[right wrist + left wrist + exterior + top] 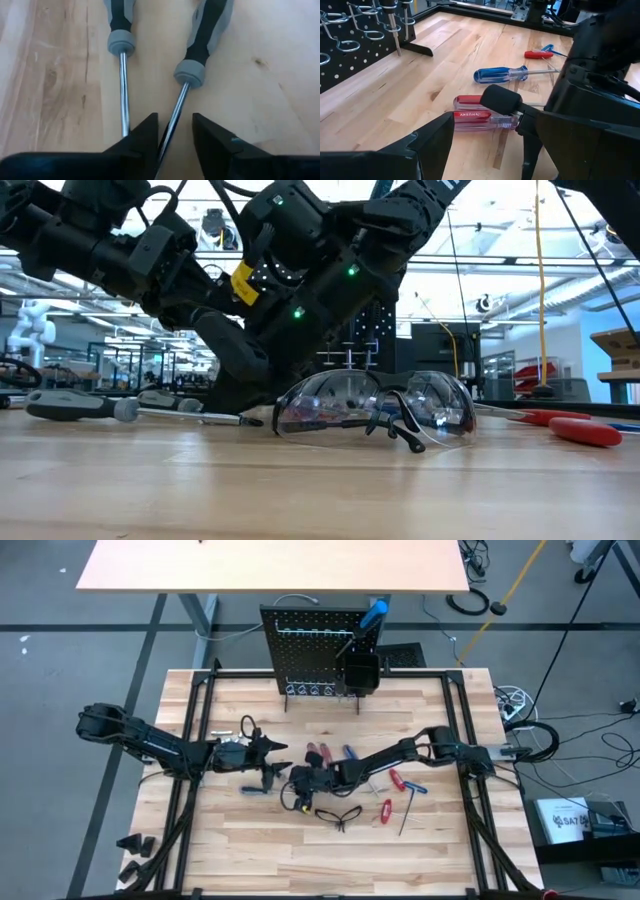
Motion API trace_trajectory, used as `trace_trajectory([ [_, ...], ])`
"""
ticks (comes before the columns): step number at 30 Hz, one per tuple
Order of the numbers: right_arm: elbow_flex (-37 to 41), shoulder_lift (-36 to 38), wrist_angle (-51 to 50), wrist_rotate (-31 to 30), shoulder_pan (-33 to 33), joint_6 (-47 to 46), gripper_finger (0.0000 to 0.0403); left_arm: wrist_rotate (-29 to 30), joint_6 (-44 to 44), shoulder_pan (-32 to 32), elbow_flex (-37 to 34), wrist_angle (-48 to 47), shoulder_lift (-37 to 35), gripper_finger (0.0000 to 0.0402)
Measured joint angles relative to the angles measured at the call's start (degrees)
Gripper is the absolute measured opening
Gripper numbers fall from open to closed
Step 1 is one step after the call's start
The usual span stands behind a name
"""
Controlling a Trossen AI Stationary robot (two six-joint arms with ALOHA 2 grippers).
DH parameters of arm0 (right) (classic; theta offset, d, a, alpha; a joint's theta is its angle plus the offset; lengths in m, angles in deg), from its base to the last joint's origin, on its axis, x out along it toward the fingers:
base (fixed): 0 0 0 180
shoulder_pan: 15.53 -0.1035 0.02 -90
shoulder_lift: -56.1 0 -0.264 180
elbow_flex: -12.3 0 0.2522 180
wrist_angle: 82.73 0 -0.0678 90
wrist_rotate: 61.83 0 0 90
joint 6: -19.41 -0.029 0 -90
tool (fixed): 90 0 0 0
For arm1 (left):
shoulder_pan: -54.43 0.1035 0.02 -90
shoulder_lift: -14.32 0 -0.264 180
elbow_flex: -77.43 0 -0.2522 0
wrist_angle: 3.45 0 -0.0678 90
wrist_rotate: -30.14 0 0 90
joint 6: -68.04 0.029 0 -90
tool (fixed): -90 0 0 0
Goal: Hang tools onto peg board
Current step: Hang the gray screwdriver onto the peg board
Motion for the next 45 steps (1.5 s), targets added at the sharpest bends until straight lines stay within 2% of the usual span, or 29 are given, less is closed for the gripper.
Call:
trace_trajectory([
  [4,0.00,0.05,-1.84,0.22,0.77,0.29,0.0021,0.03,0.00,0.00,0.00,0.00,0.00,0.0283],
  [5,0.00,0.06,-2.35,0.10,0.85,0.41,0.0013,0.33,0.00,0.00,0.00,0.00,-0.04,0.0283],
  [13,0.52,3.85,-8.99,-0.37,1.20,0.79,0.0006,7.77,0.12,0.00,0.00,0.85,-0.43,0.0283],
  [19,0.90,10.81,-19.89,-10.85,0.87,1.58,0.0004,8.74,2.22,-1.79,-0.35,1.07,-5.16,0.0283],
  [23,4.09,14.79,-17.61,-11.00,0.44,1.68,0.0004,10.13,4.56,-4.30,-0.35,0.82,-9.02,0.0283],
  [30,15.15,24.60,-7.34,-11.12,0.40,0.34,0.0004,18.96,6.65,-9.25,-0.35,-3.22,-14.08,0.0283],
  [35,24.97,31.77,4.52,-10.96,0.63,-1.03,0.0004,22.16,9.05,-11.78,-0.35,-2.74,-15.84,0.0283],
  [39,31.64,35.28,19.23,-11.22,0.90,2.53,0.0004,21.00,10.30,-12.10,-0.35,0.00,-15.18,0.0283],
  [42,34.83,36.38,33.04,-9.00,0.12,6.02,0.0004,17.92,12.52,-11.60,-0.33,6.97,-12.95,0.0283],
  [45,35.54,36.29,39.60,-6.18,-0.46,8.31,0.0004,14.12,15.00,-10.55,-0.33,16.10,-10.38,0.0283],
])
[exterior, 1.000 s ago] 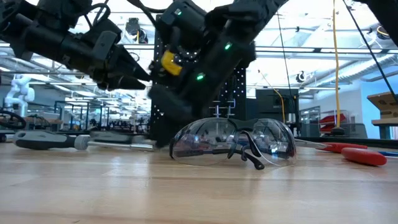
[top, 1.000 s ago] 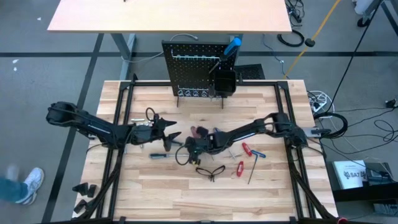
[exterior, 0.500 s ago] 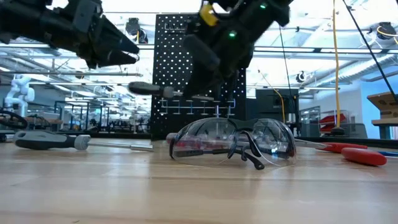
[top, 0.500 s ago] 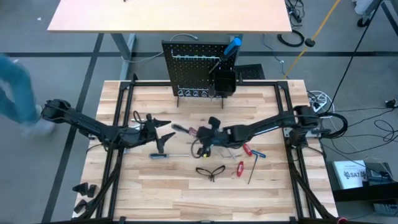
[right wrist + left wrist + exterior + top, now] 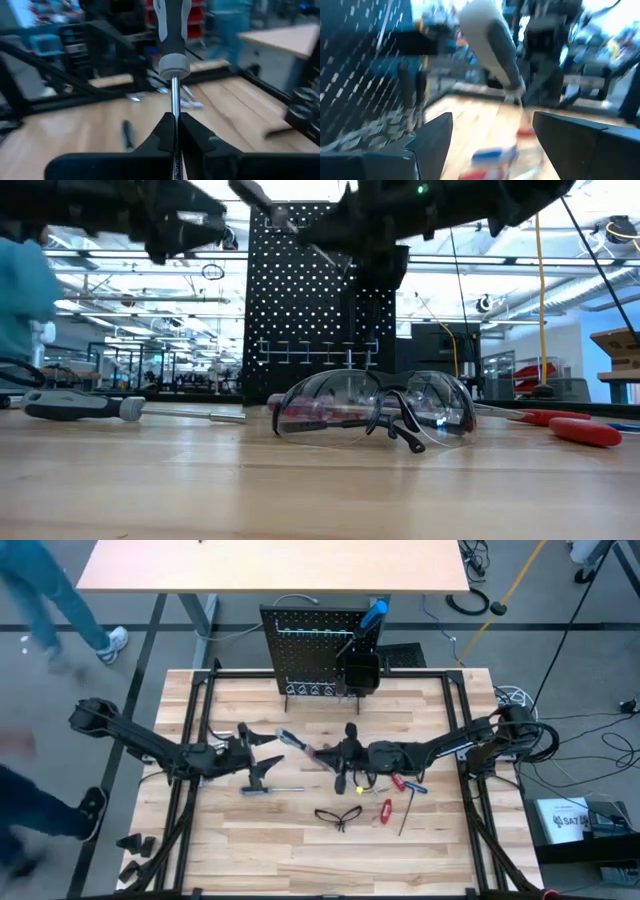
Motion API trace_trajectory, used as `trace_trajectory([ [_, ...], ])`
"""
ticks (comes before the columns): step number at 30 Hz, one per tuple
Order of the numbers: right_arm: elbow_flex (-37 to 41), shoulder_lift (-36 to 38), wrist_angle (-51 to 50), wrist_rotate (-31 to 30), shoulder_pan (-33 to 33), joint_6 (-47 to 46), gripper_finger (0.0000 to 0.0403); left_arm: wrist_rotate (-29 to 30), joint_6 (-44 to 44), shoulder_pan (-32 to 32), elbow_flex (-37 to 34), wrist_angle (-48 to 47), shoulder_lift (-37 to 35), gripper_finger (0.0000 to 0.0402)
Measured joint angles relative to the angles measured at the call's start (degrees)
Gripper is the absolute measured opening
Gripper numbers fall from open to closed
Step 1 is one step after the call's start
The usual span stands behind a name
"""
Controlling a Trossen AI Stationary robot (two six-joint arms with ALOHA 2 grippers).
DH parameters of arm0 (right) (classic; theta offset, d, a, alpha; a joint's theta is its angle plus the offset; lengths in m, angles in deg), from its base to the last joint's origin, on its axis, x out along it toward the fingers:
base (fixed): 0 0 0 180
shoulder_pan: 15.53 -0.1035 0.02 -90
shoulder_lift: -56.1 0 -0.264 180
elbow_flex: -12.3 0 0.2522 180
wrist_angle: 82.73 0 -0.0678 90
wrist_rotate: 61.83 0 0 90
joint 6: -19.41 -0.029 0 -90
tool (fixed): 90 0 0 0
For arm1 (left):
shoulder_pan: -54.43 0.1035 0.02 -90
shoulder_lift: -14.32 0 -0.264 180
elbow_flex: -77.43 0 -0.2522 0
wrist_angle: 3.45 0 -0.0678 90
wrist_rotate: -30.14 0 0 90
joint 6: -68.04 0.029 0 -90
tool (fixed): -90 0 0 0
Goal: Hang tools onto peg board
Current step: Hang the gray screwdriver onto the peg board
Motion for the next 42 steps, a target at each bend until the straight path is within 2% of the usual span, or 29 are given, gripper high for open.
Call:
trace_trajectory([
  [4,-0.58,-0.35,3.25,1.51,-0.20,1.19,0.0004,-7.17,0.74,2.23,0.15,10.36,3.55,0.0283],
  [7,-0.78,-0.35,4.37,1.65,-0.20,2.02,0.0004,-15.23,1.02,3.89,1.37,12.92,5.80,0.0283],
  [12,-0.80,-0.35,4.59,2.26,-0.22,2.70,0.0004,-14.90,1.05,6.74,4.95,13.12,9.44,0.0283],
  [16,-0.79,-0.35,4.73,2.92,-0.22,3.06,0.0004,-21.48,0.08,8.80,8.27,13.19,12.11,0.0283],
  [22,-0.81,-0.36,4.83,2.94,-0.24,3.88,0.0004,-23.56,0.09,9.21,11.16,13.20,15.34,0.0275],
  [25,-0.81,-0.35,4.78,3.02,-0.24,4.08,0.0004,-23.76,0.08,9.17,11.18,12.82,15.76,0.0250],
  [29,-0.81,-0.35,4.81,3.16,-0.24,4.11,0.0004,-23.89,0.10,9.22,11.18,12.62,15.78,0.0196],
  [35,-0.90,-0.35,4.71,3.42,-0.30,4.57,0.0005,-23.12,0.06,9.21,11.15,12.90,15.78,0.0082],
  [39,-0.90,-0.36,4.42,3.35,-0.29,5.31,0.0008,-23.15,0.23,9.19,11.13,12.72,15.78,0.0081],
  [42,-0.90,-0.28,3.60,2.54,-0.24,5.33,0.0026,-21.71,0.47,9.17,11.13,11.81,15.78,0.0081],
])
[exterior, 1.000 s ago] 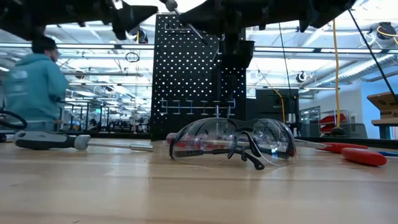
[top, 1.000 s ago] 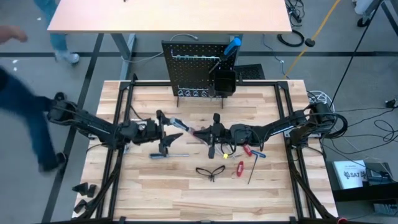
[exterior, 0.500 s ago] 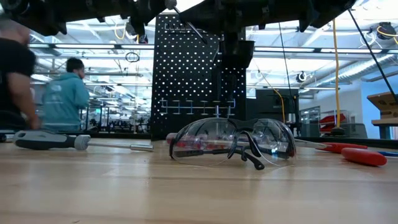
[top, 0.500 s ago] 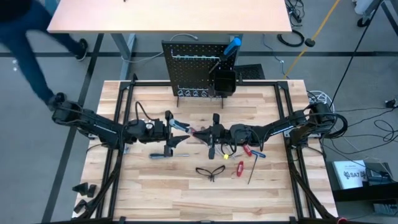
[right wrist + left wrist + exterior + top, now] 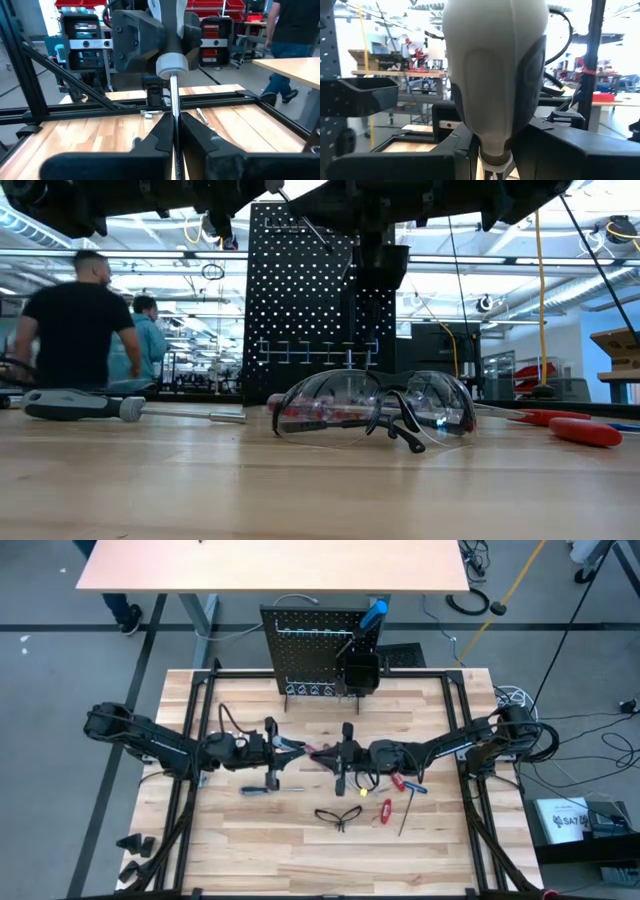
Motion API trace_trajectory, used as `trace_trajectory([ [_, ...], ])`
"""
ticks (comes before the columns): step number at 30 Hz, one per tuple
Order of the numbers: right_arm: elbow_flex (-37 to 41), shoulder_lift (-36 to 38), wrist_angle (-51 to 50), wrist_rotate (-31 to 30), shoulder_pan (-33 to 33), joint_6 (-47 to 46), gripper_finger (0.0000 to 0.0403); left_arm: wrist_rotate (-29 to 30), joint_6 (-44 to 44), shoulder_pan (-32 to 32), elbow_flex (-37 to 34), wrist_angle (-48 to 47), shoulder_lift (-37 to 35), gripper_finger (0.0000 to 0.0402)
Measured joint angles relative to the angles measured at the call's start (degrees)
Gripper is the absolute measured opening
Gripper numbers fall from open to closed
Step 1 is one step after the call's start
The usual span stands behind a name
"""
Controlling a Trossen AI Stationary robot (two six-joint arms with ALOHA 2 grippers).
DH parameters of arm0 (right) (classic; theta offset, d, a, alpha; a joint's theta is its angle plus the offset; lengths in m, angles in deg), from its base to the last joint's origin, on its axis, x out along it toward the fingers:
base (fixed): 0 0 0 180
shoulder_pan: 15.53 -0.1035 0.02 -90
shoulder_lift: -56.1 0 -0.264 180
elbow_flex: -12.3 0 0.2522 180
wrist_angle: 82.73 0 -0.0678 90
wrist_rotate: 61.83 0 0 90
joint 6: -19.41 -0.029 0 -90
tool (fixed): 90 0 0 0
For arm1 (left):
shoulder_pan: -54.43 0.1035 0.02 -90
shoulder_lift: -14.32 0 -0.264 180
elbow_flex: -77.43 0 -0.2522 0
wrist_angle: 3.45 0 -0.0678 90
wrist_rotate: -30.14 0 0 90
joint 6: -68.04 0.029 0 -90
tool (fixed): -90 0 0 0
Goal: Hang tools onto peg board
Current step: Hang the gray screwdriver onto the peg board
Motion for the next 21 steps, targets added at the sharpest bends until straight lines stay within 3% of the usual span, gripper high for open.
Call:
trace_trajectory([
  [5,0.00,6.99,-13.93,-3.13,-0.17,1.10,0.0086,5.81,1.78,0.88,-0.02,-2.66,-0.04,0.0081],
  [10,0.00,17.30,-35.15,-12.03,-1.41,-3.07,0.0135,7.69,1.75,4.12,-0.02,-4.99,-0.15,0.0081],
  [17,0.00,21.75,-58.01,-24.41,-3.91,-18.93,0.0155,8.68,1.15,12.00,0.08,-5.18,-0.17,0.0081],
  [21,0.02,19.77,-64.37,-27.61,-4.93,-26.73,0.0152,6.59,1.14,16.21,4.14,-13.14,-0.17,0.0081],
])
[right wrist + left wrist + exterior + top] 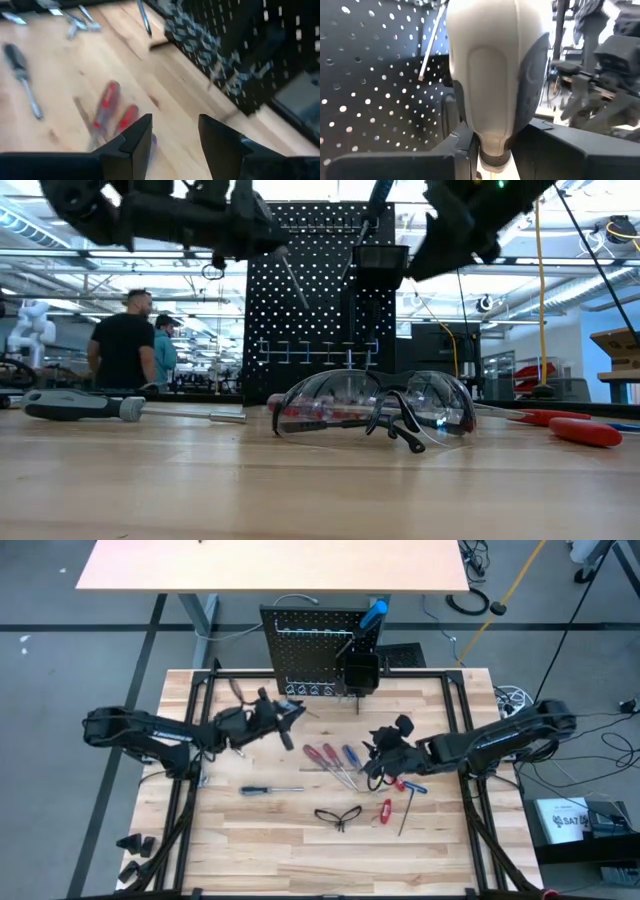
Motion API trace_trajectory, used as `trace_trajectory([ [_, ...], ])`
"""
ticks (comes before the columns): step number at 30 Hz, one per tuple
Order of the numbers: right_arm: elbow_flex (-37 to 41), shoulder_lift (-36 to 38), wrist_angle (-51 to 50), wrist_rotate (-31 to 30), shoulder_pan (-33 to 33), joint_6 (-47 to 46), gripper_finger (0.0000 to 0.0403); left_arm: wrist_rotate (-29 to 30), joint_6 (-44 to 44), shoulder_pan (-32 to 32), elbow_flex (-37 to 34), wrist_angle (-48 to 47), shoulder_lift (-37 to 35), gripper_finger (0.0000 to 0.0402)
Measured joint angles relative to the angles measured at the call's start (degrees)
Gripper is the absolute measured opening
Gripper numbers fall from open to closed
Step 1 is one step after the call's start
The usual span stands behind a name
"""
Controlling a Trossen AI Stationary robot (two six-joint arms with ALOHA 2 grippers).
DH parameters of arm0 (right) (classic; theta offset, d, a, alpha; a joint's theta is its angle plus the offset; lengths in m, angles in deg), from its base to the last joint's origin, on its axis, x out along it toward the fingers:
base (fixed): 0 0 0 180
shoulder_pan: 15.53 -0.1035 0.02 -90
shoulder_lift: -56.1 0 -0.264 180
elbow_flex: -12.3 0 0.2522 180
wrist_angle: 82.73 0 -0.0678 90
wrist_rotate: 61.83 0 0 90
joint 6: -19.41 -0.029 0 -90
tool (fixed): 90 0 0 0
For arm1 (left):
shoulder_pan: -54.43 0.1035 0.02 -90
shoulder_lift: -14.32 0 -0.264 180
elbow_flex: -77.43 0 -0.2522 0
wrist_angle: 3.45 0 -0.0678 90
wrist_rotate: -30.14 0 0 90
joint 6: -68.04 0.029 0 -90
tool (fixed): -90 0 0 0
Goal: Hang tools onto peg board
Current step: Hang the gray screwdriver onto the peg board
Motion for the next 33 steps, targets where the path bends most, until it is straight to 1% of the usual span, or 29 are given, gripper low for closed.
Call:
trace_trajectory([
  [4,0.01,-2.22,-0.71,-0.58,-0.33,-3.49,0.0151,-1.88,0.71,2.80,6.80,-11.32,0.37,0.0081],
  [6,0.01,-3.26,-0.74,-0.54,-0.34,-4.25,0.0153,-2.18,2.24,3.63,9.50,-15.73,0.77,0.0081],
  [7,0.01,-3.62,-0.76,-0.54,-0.33,-4.68,0.0153,-2.44,3.04,3.95,10.61,-16.49,1.31,0.0081],
  [10,0.01,-4.76,-0.57,-0.56,-0.33,-5.07,0.0153,-4.22,4.88,5.28,13.54,-17.28,3.51,0.0081],
  [14,0.03,-5.02,-0.42,-0.58,-0.33,-5.44,0.0153,-7.02,4.97,7.57,17.23,-17.26,7.89,0.0081],
  [20,0.03,-5.02,-0.45,-0.55,-0.33,-5.53,0.0153,-7.34,6.11,9.54,20.94,-17.57,13.28,0.0081],
  [25,0.03,-5.02,-0.45,-0.54,-0.33,-4.75,0.0153,-7.42,6.62,10.97,22.51,-17.47,15.45,0.0081],
  [33,0.03,-5.00,0.03,-0.56,-0.20,-3.42,0.0153,-8.44,6.47,12.67,22.74,-18.99,15.50,0.0081],
])
